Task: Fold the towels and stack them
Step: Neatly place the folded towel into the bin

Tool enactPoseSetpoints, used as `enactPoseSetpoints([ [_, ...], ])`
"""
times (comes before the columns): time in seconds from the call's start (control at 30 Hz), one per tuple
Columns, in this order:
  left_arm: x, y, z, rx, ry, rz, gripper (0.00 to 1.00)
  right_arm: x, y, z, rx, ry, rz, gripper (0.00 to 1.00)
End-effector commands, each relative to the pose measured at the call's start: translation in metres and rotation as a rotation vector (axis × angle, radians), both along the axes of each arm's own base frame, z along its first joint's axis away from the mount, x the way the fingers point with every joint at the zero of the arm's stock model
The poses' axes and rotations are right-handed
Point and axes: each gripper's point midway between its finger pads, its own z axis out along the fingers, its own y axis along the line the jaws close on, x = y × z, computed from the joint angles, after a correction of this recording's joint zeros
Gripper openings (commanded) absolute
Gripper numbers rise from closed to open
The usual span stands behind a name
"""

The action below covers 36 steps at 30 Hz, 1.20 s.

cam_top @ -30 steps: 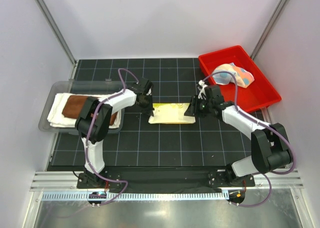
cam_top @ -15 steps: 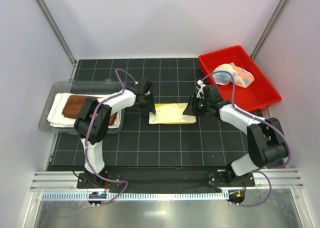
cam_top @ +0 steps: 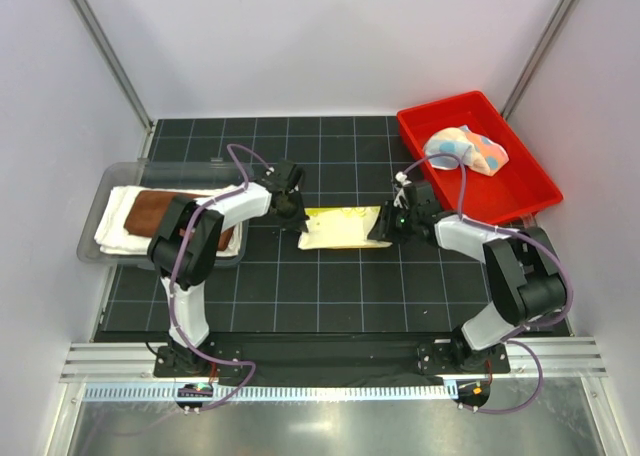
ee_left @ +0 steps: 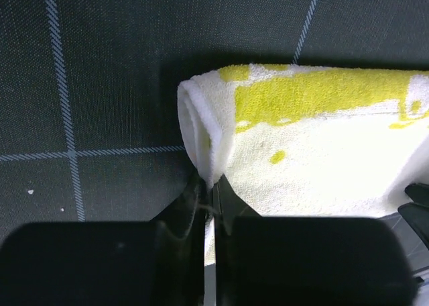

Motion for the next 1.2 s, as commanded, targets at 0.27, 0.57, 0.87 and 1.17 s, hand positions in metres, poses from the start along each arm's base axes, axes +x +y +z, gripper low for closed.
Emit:
enactPoseSetpoints([
  [0.27,-0.005,0.012,0.024,0.242,-0.060,-0.057,0.00,0.002,0.004,0.071,0.068,-0.159,0.021,0.43],
  [0.57,-0.022,0.033,0.026,0.436,-0.079,-0.093,0.00,-0.001,0.000,0.098,0.057,-0.208,0.026,1.00],
  [0.87,-0.011,0.037,0.068,0.552,-0.125,-0.107,0.00,-0.005,-0.007,0.112,0.041,-0.260,0.010,1.00],
  [1.17,-0.013,0.041,0.069,0.669,-0.126,-0.138,0.00,-0.005,-0.013,0.135,0.023,-0.297,-0.005,1.00],
])
